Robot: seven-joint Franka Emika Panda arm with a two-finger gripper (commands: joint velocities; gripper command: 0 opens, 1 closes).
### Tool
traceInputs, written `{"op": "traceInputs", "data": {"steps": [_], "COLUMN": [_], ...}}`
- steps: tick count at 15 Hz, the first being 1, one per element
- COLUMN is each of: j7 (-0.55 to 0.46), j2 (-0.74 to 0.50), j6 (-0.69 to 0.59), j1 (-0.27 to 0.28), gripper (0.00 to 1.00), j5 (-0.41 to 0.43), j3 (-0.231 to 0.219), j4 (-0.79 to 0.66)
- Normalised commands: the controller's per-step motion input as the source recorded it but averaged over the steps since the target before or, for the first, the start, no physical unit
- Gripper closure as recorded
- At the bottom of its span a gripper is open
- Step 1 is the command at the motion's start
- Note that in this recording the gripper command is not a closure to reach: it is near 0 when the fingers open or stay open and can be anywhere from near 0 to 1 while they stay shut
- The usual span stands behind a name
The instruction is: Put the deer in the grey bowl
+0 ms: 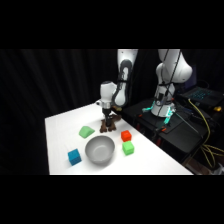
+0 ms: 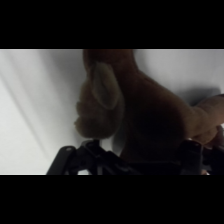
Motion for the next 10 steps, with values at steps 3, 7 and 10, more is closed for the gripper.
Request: {"op": "traceInputs", "data": {"steps": [3,7,10], "j7": [0.18,0.15,0.22], "j2": [-0.27,-0.61,-0.73], "j6": [-0.06,-0.36,-0.75], "j1": [0.065,0.193,0.267], "gripper": [1.00,0.81,0.56], "j5": [-0.255,-0.280,-0.379], "j3": [-0.126,-0.260,-0.311], "j4": [-0.12,-0.26,-0.12]}}
